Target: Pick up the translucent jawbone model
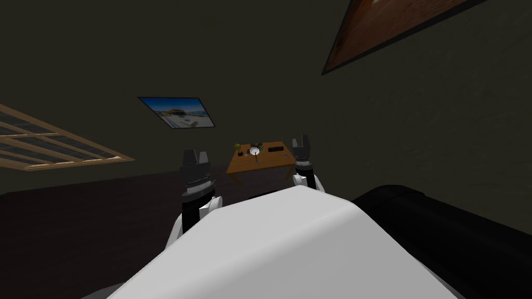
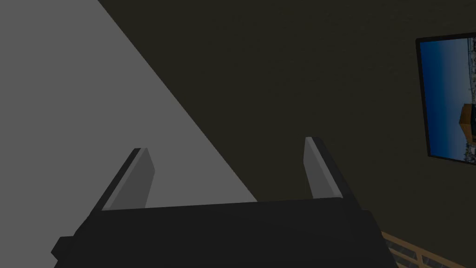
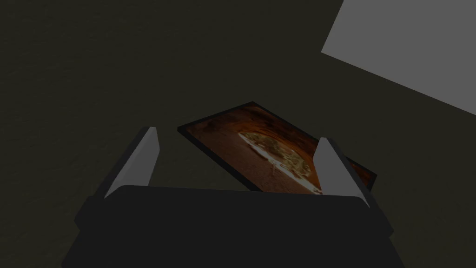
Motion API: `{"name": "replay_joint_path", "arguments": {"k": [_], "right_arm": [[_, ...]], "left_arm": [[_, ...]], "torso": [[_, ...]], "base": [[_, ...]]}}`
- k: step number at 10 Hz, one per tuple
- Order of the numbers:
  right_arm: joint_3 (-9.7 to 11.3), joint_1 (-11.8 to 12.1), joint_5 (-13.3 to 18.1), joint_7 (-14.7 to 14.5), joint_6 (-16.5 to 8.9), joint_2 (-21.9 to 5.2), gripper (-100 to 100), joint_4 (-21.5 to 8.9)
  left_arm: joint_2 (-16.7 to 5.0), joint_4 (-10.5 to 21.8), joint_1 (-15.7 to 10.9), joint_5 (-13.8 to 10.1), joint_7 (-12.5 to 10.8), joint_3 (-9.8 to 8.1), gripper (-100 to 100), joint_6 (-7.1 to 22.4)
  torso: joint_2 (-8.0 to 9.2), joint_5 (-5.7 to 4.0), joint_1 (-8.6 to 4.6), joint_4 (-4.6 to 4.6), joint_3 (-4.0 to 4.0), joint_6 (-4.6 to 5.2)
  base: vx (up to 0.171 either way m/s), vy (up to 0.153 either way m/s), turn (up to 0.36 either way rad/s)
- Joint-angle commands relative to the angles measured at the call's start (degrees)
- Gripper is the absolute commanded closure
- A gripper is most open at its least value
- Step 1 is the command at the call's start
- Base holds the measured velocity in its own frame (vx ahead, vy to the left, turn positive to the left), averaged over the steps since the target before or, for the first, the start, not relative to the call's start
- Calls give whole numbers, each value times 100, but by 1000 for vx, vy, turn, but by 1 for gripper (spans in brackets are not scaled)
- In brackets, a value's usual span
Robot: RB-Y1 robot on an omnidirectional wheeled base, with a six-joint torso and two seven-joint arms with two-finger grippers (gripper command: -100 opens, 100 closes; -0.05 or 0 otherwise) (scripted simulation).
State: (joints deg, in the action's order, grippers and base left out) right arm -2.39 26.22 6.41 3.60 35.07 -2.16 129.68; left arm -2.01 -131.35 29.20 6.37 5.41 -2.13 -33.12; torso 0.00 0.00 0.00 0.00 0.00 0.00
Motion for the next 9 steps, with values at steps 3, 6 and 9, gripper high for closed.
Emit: {"name": "replay_joint_path", "arguments": {"k": [3, 6, 9], "right_arm": [[0, 0, 0, 0, 0, 0, 0, 0], [0, 0, 0, 0, 0, 0, 0, 0], [0, 1, 0, 0, 0, 0, 0, 0]], "left_arm": [[-291, 378, -188, -40, 147, 27, -100, 56], [-458, 772, -385, -73, 298, 61, -100, 113], [-605, 1256, -629, -97, 481, 111, -100, 188]], "torso": [[-14, 1, 4, -3, -8, 1], [-18, 1, 3, -4, -11, 1], [-23, 1, 5, -5, -13, 0]], "base": [[34, 6, -28], [42, 5, -35], [55, 9, -44]]}}
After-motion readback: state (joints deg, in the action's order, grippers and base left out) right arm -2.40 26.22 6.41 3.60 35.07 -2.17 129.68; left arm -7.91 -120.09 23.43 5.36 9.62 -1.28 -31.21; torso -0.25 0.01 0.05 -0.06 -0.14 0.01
